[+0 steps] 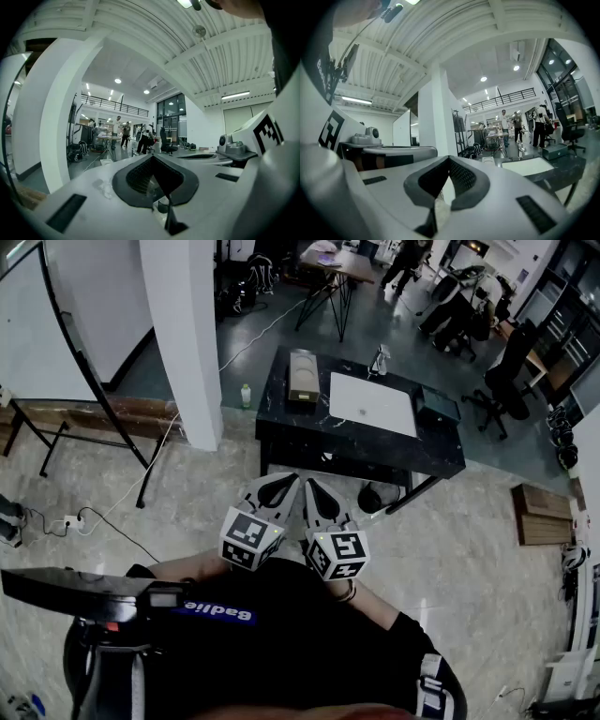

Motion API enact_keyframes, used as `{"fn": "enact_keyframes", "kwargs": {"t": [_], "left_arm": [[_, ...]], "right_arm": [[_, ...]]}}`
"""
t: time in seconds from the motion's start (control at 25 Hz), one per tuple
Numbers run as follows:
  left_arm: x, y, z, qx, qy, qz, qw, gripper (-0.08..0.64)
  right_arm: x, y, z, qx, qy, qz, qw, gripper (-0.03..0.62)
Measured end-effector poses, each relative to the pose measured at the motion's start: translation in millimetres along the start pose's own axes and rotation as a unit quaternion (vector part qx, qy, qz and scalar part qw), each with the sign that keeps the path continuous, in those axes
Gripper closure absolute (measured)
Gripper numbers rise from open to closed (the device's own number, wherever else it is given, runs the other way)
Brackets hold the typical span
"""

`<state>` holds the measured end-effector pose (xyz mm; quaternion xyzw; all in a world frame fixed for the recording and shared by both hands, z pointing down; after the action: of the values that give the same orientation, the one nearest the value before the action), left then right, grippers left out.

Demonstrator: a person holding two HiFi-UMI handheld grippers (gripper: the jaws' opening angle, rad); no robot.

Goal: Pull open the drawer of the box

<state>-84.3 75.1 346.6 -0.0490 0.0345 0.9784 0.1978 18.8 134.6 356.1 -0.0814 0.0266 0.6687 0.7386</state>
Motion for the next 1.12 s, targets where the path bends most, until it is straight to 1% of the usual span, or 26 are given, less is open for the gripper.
{"fn": "enact_keyframes", "kwargs": {"t": [0.4, 0.64, 0.84, 1.12], "left_arm": [[-2, -2, 2, 0.004, 0.000, 0.001, 1.0000, 0.565], [1, -3, 2, 0.008, -0.002, 0.000, 1.0000, 0.565], [1, -3, 2, 0.010, -0.001, -0.007, 0.9999, 0.565], [-13, -12, 5, 0.017, 0.010, -0.027, 0.9995, 0.565]], "right_arm": [[1, -2, 2, -0.002, 0.002, 0.000, 1.000, 0.594], [4, -4, 2, -0.016, -0.008, 0.003, 1.000, 0.594], [6, -6, 0, -0.013, -0.008, 0.003, 1.000, 0.594], [9, -26, 2, -0.024, -0.003, -0.007, 1.000, 0.594]]}}
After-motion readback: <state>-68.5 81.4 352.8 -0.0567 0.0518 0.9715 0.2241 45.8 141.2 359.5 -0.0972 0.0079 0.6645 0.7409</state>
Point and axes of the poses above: the fingertips, and each gripper's own axes: x backward along the fingers, y to its left, z out of its underside, the point moved 8 cm from there along x, backward along the fingers, and after that the axes turned 4 degrees about y, right-handed, at the moved point
